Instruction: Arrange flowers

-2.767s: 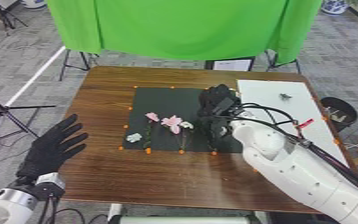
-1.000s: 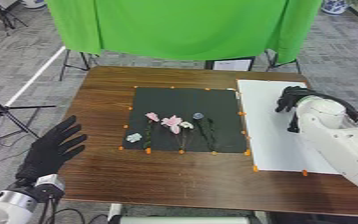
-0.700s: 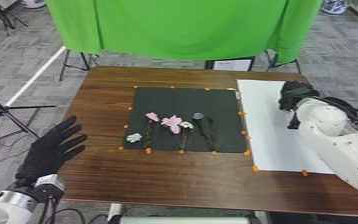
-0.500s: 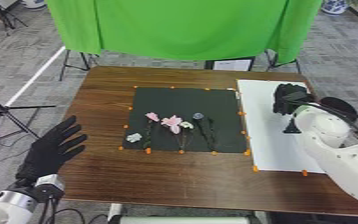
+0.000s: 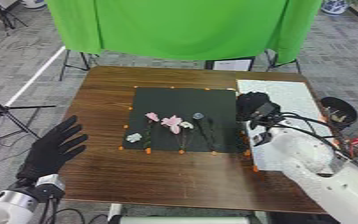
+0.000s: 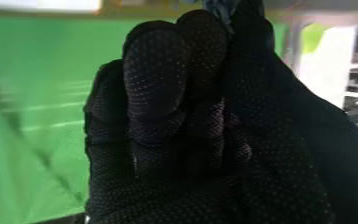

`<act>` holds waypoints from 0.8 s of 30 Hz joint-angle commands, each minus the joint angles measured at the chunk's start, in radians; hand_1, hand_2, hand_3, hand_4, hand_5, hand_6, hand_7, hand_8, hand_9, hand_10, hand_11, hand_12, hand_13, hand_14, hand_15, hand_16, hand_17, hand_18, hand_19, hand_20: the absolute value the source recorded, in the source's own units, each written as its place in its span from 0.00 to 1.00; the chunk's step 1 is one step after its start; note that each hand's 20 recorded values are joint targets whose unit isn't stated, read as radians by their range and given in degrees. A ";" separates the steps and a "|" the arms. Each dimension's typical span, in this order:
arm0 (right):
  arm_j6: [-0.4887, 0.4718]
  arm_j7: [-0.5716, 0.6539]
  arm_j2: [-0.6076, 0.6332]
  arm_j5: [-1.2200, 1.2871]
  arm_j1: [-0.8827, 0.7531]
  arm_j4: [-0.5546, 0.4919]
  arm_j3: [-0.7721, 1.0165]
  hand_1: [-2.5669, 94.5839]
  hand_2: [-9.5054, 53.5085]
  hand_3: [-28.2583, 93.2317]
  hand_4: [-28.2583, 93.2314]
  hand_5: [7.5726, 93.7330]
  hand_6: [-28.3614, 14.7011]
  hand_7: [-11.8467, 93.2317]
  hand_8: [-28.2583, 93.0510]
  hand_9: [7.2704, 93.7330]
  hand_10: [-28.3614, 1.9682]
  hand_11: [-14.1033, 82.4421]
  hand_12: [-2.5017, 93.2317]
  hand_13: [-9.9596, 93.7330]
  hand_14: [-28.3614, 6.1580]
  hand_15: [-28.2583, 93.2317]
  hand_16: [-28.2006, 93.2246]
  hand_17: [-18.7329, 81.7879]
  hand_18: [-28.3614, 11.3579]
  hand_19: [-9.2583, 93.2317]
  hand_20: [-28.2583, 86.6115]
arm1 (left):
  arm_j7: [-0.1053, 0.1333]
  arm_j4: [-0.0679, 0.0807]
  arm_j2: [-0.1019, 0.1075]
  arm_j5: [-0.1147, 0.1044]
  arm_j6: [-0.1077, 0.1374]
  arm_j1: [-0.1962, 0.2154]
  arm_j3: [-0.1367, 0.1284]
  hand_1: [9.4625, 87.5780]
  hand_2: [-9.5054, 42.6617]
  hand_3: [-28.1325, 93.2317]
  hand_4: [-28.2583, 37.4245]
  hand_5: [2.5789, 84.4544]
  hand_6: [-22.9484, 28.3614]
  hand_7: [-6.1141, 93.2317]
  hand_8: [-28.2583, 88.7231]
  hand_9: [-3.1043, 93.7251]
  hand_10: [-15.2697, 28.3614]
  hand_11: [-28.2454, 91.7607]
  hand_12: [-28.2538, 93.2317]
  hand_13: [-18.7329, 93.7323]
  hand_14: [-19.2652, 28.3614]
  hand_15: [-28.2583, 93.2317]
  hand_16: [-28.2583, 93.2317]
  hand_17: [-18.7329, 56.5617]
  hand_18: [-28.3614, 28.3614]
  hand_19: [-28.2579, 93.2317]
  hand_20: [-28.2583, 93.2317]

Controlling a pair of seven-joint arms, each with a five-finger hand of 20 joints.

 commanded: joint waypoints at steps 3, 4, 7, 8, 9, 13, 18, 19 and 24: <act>0.065 0.018 -0.044 0.019 -0.024 0.023 -0.025 0.52 0.00 0.94 0.00 0.74 0.73 0.59 0.20 0.95 0.86 0.33 0.58 0.89 0.80 0.61 0.55 0.51 0.35 0.80 0.59 | -0.011 -0.002 -0.004 0.000 -0.010 0.006 0.000 0.18 0.16 0.81 0.00 0.26 0.51 0.23 0.15 0.25 0.60 0.35 0.38 0.30 0.73 0.46 0.24 0.09 0.83 0.51 0.31; 0.064 0.017 -0.048 0.019 -0.027 0.019 -0.020 0.52 0.00 0.94 0.00 0.74 0.73 0.59 0.20 0.95 0.86 0.33 0.58 0.89 0.80 0.61 0.55 0.51 0.35 0.80 0.59 | -0.011 -0.001 -0.005 0.000 -0.009 0.005 0.001 0.18 0.16 0.81 0.00 0.26 0.51 0.23 0.15 0.25 0.60 0.35 0.38 0.30 0.73 0.46 0.24 0.09 0.83 0.51 0.31; 0.065 0.010 -0.057 0.022 -0.030 0.007 -0.019 0.51 0.00 0.94 0.00 0.74 0.74 0.59 0.20 0.95 0.86 0.33 0.57 0.89 0.79 0.61 0.55 0.51 0.35 0.80 0.59 | -0.010 -0.001 -0.007 0.000 -0.010 0.006 0.001 0.18 0.16 0.81 0.00 0.26 0.51 0.23 0.15 0.25 0.59 0.35 0.38 0.30 0.73 0.46 0.24 0.09 0.83 0.51 0.31; 0.065 0.005 -0.057 0.022 -0.034 0.001 -0.016 0.51 0.00 0.94 0.00 0.74 0.74 0.59 0.20 0.95 0.86 0.33 0.57 0.89 0.79 0.61 0.55 0.51 0.34 0.80 0.59 | -0.010 -0.001 -0.007 0.001 -0.011 0.005 0.002 0.18 0.16 0.81 0.00 0.26 0.51 0.23 0.15 0.25 0.59 0.35 0.38 0.30 0.73 0.46 0.24 0.09 0.83 0.51 0.31; 0.069 0.002 -0.060 0.028 -0.039 -0.005 -0.014 0.51 0.00 0.94 0.00 0.74 0.74 0.59 0.20 0.95 0.86 0.33 0.57 0.89 0.79 0.61 0.55 0.51 0.34 0.80 0.59 | -0.009 -0.001 -0.007 0.001 -0.010 0.005 0.002 0.18 0.16 0.81 0.00 0.26 0.51 0.23 0.15 0.25 0.59 0.35 0.38 0.30 0.73 0.46 0.24 0.09 0.83 0.51 0.31; 0.057 -0.011 -0.072 0.031 -0.056 -0.025 -0.007 0.51 0.00 0.94 0.00 0.73 0.74 0.58 0.20 0.95 0.86 0.33 0.57 0.88 0.79 0.61 0.55 0.50 0.34 0.80 0.59 | -0.009 -0.001 -0.010 0.001 -0.008 0.005 0.002 0.18 0.16 0.81 0.00 0.26 0.51 0.23 0.15 0.25 0.59 0.35 0.38 0.30 0.73 0.46 0.24 0.09 0.83 0.51 0.31; 0.052 -0.007 -0.080 0.017 -0.063 -0.009 -0.024 0.51 0.00 0.93 0.00 0.73 0.73 0.59 0.20 0.95 0.85 0.33 0.57 0.88 0.79 0.61 0.55 0.49 0.34 0.80 0.60 | -0.015 0.003 -0.011 0.000 -0.011 -0.003 0.008 0.18 0.16 0.81 0.00 0.27 0.52 0.23 0.15 0.25 0.60 0.36 0.38 0.30 0.73 0.46 0.24 0.09 0.83 0.51 0.31; 0.050 -0.004 -0.081 0.012 -0.065 -0.004 -0.024 0.51 0.00 0.93 0.00 0.73 0.73 0.59 0.20 0.95 0.85 0.33 0.57 0.88 0.79 0.61 0.55 0.49 0.34 0.80 0.60 | -0.013 0.005 -0.010 0.001 -0.012 -0.006 0.010 0.18 0.16 0.81 0.00 0.27 0.52 0.23 0.15 0.25 0.60 0.36 0.38 0.30 0.73 0.46 0.24 0.09 0.83 0.51 0.31; 0.048 0.008 -0.079 0.008 -0.072 0.005 -0.026 0.50 0.00 0.93 0.00 0.72 0.74 0.59 0.21 0.94 0.84 0.33 0.57 0.87 0.78 0.61 0.55 0.48 0.34 0.80 0.60 | -0.013 0.004 -0.011 0.001 -0.012 -0.002 0.007 0.18 0.16 0.81 0.00 0.27 0.52 0.23 0.15 0.25 0.60 0.36 0.37 0.30 0.73 0.46 0.24 0.09 0.83 0.51 0.31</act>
